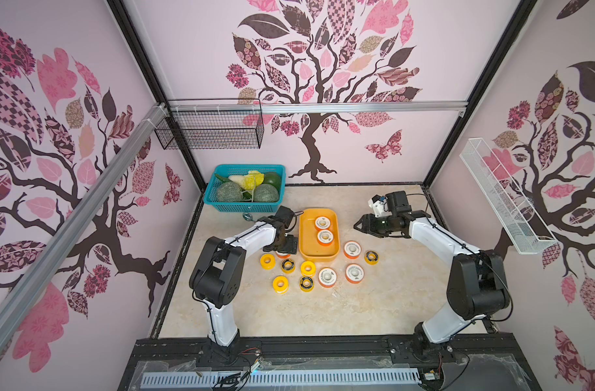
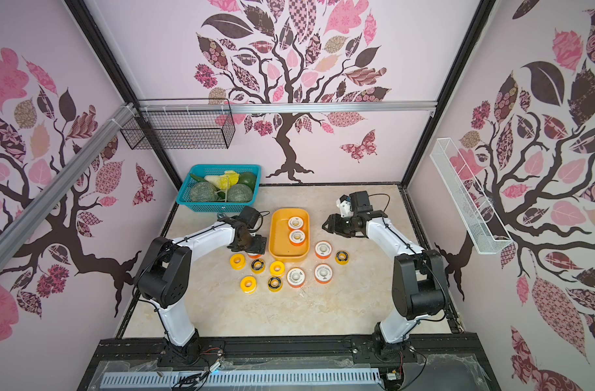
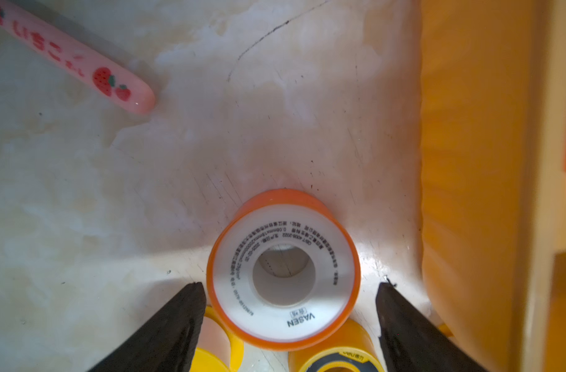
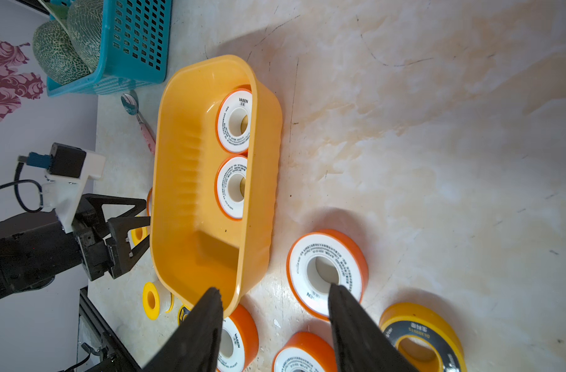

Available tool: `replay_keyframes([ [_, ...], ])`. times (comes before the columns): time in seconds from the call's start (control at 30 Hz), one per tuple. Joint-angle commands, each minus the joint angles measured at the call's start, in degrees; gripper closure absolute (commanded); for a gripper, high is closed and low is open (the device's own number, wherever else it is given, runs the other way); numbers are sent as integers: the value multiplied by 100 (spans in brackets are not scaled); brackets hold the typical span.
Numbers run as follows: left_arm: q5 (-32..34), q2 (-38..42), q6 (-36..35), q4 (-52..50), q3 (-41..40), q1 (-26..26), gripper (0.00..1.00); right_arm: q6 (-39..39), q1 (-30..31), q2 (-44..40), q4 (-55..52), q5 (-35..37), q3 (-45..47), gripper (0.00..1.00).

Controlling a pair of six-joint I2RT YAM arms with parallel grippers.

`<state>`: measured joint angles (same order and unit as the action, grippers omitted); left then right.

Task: Put the sealing tape into the storage box
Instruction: Pick up the sealing tape at the center of the board.

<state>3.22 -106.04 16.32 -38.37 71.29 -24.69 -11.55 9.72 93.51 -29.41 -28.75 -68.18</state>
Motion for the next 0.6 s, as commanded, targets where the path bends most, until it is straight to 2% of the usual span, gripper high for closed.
replay_keyframes([
  [0.0, -74, -88, -73, 81, 119, -17, 11, -4, -3, 104, 10, -101, -78, 42],
  [0.57, 1, -419, -18, 120, 265, 3, 21, -21, -4, 163, -38, -293, -99, 42],
])
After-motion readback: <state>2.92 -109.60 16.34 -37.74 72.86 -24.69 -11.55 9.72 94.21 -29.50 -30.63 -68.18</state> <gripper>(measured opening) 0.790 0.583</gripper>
